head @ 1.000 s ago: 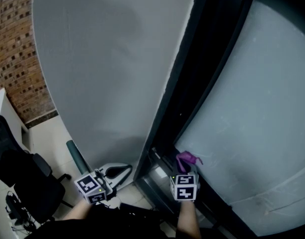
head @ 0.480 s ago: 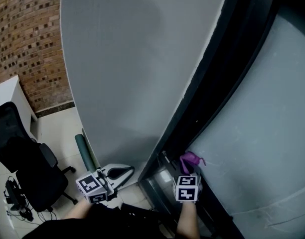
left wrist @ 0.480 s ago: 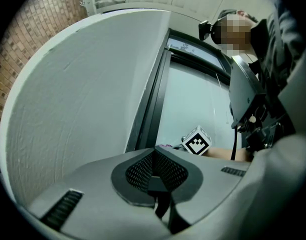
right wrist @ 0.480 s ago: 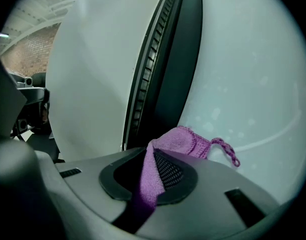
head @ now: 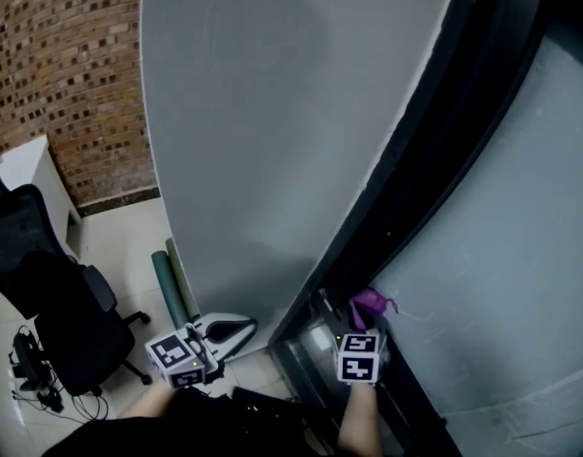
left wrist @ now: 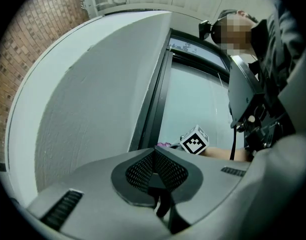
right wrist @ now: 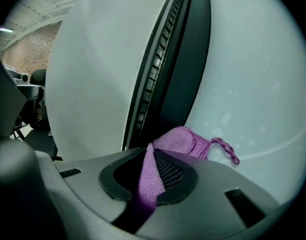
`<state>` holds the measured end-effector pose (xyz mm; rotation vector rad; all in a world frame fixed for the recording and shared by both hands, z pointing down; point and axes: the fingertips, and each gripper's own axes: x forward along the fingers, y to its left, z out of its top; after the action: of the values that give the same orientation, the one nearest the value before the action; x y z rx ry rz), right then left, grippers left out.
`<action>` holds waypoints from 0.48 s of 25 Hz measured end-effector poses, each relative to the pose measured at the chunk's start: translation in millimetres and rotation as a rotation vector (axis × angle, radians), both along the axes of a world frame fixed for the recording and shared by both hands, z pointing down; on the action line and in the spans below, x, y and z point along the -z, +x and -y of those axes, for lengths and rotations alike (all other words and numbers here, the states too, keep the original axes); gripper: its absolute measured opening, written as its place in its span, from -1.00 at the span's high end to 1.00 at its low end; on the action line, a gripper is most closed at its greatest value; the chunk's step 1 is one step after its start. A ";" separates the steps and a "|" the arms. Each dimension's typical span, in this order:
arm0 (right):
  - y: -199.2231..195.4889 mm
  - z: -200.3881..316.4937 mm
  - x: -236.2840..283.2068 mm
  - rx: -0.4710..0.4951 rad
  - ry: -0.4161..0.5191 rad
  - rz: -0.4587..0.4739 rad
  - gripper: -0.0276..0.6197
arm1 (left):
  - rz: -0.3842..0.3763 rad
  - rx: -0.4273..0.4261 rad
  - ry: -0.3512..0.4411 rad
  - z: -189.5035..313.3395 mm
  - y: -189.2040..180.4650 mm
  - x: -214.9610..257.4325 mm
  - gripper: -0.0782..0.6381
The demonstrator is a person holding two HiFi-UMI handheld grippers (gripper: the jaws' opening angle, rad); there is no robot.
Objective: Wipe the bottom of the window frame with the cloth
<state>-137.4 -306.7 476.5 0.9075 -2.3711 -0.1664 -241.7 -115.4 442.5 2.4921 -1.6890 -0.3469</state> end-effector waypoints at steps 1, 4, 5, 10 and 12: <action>-0.2 -0.4 0.2 0.005 0.000 0.002 0.73 | 0.001 0.001 0.000 -0.6 0.2 -0.1 0.79; -0.9 -6.3 0.1 0.042 -0.007 0.018 0.73 | 0.001 -0.001 0.004 -2.5 1.7 0.6 0.79; -1.3 -9.2 0.1 0.058 -0.009 0.021 0.73 | 0.000 -0.002 0.004 -2.7 2.4 0.5 0.79; -3.4 -27.6 -6.0 0.127 -0.053 -0.003 0.73 | 0.001 -0.013 0.008 -3.7 5.8 0.8 0.79; -4.2 -37.6 -8.5 0.158 -0.072 -0.020 0.73 | 0.001 -0.016 0.014 -5.1 6.0 1.7 0.79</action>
<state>-141.5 -269.1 485.0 0.6823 -2.4133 -0.1507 -235.8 -110.3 440.8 2.5142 -1.6720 -0.3567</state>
